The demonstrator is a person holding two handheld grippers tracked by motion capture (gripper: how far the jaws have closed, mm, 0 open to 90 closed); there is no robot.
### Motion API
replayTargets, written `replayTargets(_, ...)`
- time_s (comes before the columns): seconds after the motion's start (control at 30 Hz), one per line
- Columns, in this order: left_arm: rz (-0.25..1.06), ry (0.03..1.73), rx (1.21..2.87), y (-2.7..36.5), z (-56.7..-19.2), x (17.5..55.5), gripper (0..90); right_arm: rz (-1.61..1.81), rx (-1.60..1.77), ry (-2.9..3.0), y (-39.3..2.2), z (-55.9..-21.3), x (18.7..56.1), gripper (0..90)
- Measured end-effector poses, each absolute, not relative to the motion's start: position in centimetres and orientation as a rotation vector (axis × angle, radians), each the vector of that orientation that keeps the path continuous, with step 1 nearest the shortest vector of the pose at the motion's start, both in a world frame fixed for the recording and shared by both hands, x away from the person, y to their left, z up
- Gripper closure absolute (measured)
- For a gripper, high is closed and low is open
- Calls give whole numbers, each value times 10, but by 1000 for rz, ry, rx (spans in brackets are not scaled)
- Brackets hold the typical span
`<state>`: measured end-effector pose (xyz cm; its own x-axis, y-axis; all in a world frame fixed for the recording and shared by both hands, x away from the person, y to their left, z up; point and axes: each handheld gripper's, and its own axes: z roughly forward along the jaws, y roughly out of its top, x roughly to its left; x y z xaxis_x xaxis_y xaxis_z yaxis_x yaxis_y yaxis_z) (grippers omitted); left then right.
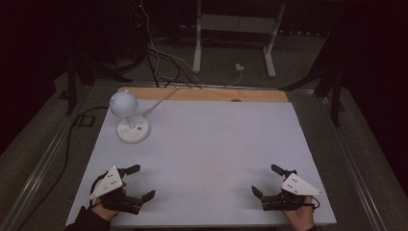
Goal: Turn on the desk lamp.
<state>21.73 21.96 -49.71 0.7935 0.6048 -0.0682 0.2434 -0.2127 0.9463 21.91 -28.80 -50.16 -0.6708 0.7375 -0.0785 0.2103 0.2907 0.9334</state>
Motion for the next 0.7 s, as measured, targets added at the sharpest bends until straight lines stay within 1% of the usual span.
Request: replayTargets(0.7, 393, 622, 1842, 217, -497, 216, 2, 1346, 830, 2111, -283, -501, 221, 0)
